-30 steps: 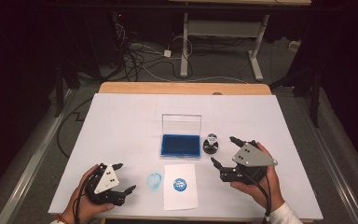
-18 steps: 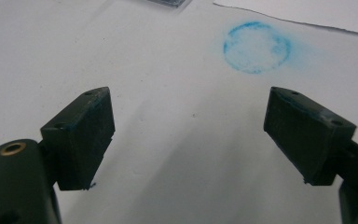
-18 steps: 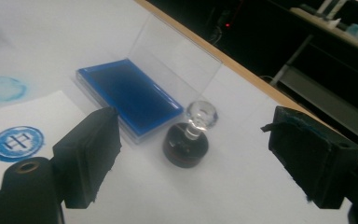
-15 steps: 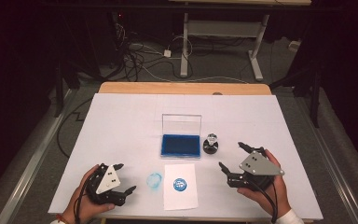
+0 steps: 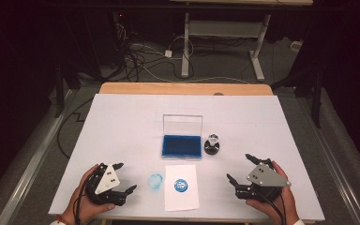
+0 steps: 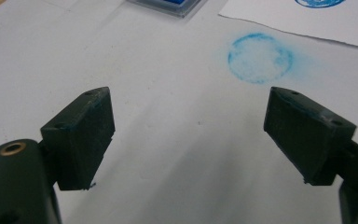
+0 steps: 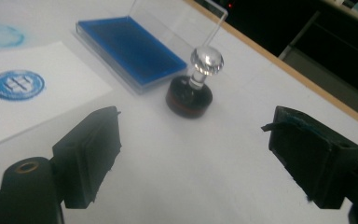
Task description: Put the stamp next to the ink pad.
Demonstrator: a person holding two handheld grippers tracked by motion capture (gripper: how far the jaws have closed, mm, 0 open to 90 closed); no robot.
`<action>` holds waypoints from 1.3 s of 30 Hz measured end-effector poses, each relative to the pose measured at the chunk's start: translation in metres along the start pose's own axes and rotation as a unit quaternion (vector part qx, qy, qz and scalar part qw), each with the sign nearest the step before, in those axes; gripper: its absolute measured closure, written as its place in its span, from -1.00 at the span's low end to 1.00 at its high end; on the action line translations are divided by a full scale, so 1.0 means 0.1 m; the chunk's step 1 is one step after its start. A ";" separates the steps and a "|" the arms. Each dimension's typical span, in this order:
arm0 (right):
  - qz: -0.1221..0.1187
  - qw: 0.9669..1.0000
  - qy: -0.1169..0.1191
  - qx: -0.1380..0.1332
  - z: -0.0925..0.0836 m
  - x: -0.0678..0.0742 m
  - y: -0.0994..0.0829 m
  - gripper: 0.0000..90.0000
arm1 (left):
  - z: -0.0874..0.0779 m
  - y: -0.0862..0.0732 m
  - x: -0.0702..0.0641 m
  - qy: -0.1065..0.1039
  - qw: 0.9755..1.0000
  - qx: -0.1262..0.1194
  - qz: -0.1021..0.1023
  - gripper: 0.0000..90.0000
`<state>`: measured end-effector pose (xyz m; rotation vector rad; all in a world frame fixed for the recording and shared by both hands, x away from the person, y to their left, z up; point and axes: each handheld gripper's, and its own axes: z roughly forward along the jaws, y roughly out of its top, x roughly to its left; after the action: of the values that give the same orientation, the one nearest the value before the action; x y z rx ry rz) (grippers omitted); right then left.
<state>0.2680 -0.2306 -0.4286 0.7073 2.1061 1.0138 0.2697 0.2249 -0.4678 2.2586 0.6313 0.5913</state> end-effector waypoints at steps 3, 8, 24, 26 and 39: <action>-0.005 1.000 -0.006 0.012 -0.03 -0.01 -0.10 -0.63 | -0.02 0.03 0.00 0.002 1.000 -0.008 0.003 -0.64; 0.013 1.000 -0.007 0.027 -0.05 -0.08 -0.30 -0.63 | -0.06 0.05 0.02 0.005 1.000 -0.023 -0.005 -0.64; 0.033 0.999 -0.020 0.017 -0.11 -0.11 -0.40 -0.63 | -0.10 0.00 0.03 0.011 1.000 -0.024 -0.009 -0.64; 0.031 0.999 -0.023 0.012 -0.12 -0.10 -0.38 -0.63 | -0.10 0.00 0.02 0.011 1.000 -0.022 -0.006 -0.64; 0.022 0.999 -0.026 0.017 -0.11 -0.07 -0.37 -0.63 | -0.09 0.01 0.01 0.008 1.000 -0.018 0.000 -0.64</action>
<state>0.2575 -0.2608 -0.4511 0.7912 2.0752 0.9757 0.2656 0.2292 -0.4615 2.2232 0.6232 0.6157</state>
